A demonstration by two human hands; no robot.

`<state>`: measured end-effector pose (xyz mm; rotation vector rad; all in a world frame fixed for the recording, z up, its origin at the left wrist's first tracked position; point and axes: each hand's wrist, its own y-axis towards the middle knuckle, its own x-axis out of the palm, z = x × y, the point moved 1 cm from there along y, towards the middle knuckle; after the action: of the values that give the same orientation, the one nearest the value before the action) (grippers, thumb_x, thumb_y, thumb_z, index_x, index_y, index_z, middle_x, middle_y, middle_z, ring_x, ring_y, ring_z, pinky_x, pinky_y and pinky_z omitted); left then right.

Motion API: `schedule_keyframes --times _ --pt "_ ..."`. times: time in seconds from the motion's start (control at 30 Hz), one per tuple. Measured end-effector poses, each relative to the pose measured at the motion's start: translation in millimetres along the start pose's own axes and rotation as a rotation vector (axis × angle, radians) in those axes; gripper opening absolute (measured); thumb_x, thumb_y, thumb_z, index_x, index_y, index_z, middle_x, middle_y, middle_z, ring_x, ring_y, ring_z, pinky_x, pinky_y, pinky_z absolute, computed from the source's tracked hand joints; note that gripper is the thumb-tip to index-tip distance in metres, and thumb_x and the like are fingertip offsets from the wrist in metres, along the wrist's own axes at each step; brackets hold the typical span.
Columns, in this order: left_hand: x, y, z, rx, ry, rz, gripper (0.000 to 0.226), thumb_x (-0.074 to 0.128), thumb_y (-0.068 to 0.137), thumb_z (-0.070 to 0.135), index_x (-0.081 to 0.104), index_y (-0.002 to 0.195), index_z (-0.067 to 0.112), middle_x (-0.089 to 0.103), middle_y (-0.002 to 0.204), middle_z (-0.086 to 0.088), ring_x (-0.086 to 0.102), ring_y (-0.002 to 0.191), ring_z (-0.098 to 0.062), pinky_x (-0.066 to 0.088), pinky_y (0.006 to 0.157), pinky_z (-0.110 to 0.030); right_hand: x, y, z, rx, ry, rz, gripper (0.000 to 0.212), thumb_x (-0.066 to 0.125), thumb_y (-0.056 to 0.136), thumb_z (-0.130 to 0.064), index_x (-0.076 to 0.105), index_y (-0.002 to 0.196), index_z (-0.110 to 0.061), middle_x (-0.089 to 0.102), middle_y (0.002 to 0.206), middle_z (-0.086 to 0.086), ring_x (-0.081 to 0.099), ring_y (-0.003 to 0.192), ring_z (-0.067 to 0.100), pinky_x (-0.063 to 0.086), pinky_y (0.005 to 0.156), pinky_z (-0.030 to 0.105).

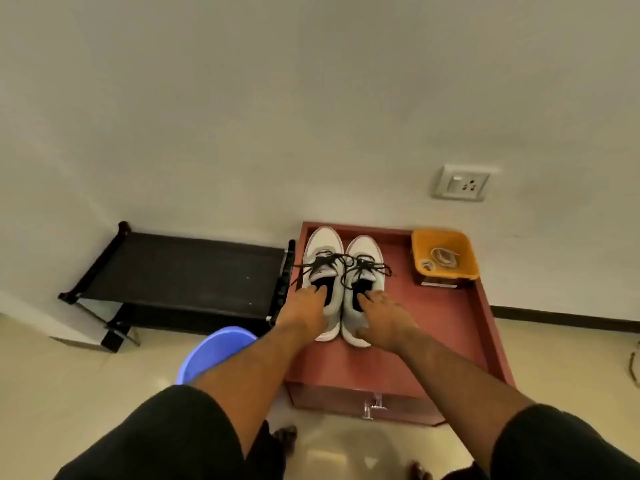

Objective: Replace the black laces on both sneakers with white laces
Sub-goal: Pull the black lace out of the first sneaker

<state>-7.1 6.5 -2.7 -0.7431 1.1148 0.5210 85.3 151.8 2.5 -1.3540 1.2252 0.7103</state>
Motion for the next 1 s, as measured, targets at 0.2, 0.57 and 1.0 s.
schedule_keyframes --times 0.2,0.57,1.0 --pt "32.4 23.2 -0.5 0.061 0.107 0.024 0.044 0.054 0.091 0.027 0.049 0.132 0.011 0.055 0.128 -0.008 0.046 0.120 -0.027 0.034 0.104 -0.033 33.5 27.4 15.8 -0.032 -0.052 0.006 0.064 0.056 0.089 -0.034 0.031 0.145 -0.018 0.036 0.149 0.002 0.018 0.144 0.024 0.028 0.112 0.046" --pt "51.6 -29.6 29.5 -0.003 0.073 -0.107 0.033 0.054 0.090 0.014 0.053 0.123 0.012 0.062 0.112 -0.015 0.052 0.109 -0.034 0.047 0.087 -0.041 61.6 -40.9 40.6 -0.099 0.059 0.028 0.060 0.056 0.092 -0.021 0.033 0.147 -0.022 0.037 0.152 -0.006 0.016 0.147 0.017 0.020 0.118 0.036" --pt "69.4 -99.8 52.2 -0.033 -0.046 -0.028 0.032 0.061 0.087 0.038 0.062 0.097 0.008 0.064 0.105 -0.014 0.059 0.101 -0.033 0.048 0.082 -0.038 70.3 -133.4 3.0 -0.059 0.055 -0.008 0.035 0.049 0.092 -0.016 0.053 0.126 -0.018 0.056 0.129 0.012 0.044 0.129 0.031 0.032 0.108 0.039"
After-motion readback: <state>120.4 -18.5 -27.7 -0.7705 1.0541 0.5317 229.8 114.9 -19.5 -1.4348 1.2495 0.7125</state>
